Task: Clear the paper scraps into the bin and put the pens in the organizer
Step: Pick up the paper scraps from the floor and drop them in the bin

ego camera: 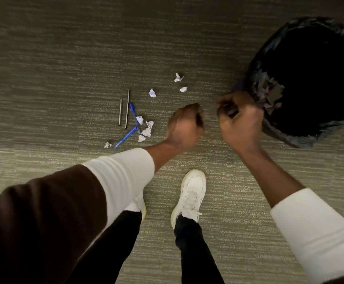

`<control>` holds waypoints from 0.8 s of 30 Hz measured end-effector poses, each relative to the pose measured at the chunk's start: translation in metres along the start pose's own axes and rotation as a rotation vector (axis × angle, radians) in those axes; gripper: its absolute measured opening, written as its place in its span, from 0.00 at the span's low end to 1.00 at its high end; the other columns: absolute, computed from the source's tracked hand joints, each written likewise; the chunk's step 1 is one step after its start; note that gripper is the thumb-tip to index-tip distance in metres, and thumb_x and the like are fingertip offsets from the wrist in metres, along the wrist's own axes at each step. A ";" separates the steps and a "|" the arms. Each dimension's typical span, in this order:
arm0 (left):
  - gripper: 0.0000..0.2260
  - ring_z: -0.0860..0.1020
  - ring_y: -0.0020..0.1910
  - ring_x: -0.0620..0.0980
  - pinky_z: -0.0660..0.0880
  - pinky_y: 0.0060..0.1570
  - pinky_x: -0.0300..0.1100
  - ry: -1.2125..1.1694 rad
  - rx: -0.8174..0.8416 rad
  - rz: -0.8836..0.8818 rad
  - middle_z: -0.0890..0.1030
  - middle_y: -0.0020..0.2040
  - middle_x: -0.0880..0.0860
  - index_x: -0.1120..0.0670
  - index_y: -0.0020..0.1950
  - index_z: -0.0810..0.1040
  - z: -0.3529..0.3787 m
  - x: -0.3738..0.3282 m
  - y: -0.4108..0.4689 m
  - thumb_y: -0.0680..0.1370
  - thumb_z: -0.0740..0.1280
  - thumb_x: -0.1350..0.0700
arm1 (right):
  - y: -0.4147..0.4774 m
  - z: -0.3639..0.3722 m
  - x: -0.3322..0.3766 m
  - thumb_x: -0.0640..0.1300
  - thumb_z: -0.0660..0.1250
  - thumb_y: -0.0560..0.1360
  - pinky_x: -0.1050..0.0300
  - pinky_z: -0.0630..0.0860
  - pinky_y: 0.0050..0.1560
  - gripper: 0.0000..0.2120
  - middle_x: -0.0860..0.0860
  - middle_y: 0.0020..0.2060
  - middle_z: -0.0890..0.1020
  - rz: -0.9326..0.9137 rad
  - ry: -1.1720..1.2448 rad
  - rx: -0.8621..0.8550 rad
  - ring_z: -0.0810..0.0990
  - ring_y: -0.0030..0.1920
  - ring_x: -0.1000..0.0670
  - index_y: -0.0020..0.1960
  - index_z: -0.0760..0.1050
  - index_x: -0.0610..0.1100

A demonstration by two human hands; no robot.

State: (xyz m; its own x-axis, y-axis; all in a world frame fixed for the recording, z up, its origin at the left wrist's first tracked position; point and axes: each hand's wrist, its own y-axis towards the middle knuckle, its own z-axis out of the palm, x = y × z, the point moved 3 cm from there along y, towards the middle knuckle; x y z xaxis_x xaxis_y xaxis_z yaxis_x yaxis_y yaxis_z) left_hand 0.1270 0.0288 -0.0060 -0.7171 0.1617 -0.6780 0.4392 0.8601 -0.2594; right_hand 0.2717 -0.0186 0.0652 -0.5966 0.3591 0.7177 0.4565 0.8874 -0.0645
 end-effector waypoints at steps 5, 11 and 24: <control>0.06 0.81 0.53 0.55 0.80 0.49 0.48 0.242 0.177 -0.131 0.82 0.54 0.52 0.51 0.53 0.78 -0.020 0.093 0.002 0.77 0.66 0.56 | 0.013 0.079 -0.020 0.41 0.68 0.73 0.48 0.82 0.42 0.07 0.51 0.47 0.82 -0.065 -0.145 0.234 0.82 0.39 0.50 0.50 0.80 0.48; 0.37 0.65 0.76 0.61 0.80 0.60 0.59 0.630 0.395 -0.031 0.67 0.74 0.60 0.59 0.73 0.66 -0.003 0.195 0.000 0.71 0.79 0.46 | 0.032 0.158 -0.066 0.46 0.72 0.74 0.47 0.82 0.53 0.19 0.44 0.58 0.81 -0.084 -0.373 0.476 0.84 0.50 0.40 0.64 0.76 0.47; 0.47 0.62 0.77 0.66 0.76 0.62 0.59 0.829 0.396 0.233 0.60 0.81 0.66 0.52 0.83 0.58 0.044 0.281 -0.018 0.69 0.79 0.51 | 0.098 0.248 -0.095 0.42 0.76 0.75 0.36 0.73 0.70 0.47 0.39 0.81 0.57 -0.232 -0.743 0.633 0.60 0.79 0.34 0.84 0.51 0.46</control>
State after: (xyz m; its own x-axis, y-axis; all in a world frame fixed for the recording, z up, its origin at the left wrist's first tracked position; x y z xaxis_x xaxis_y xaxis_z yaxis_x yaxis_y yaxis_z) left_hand -0.0585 0.0380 -0.2216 -0.6772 0.7317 -0.0773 0.6624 0.5605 -0.4970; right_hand 0.2094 0.1061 -0.1806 -0.9858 0.0558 0.1584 -0.0295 0.8711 -0.4902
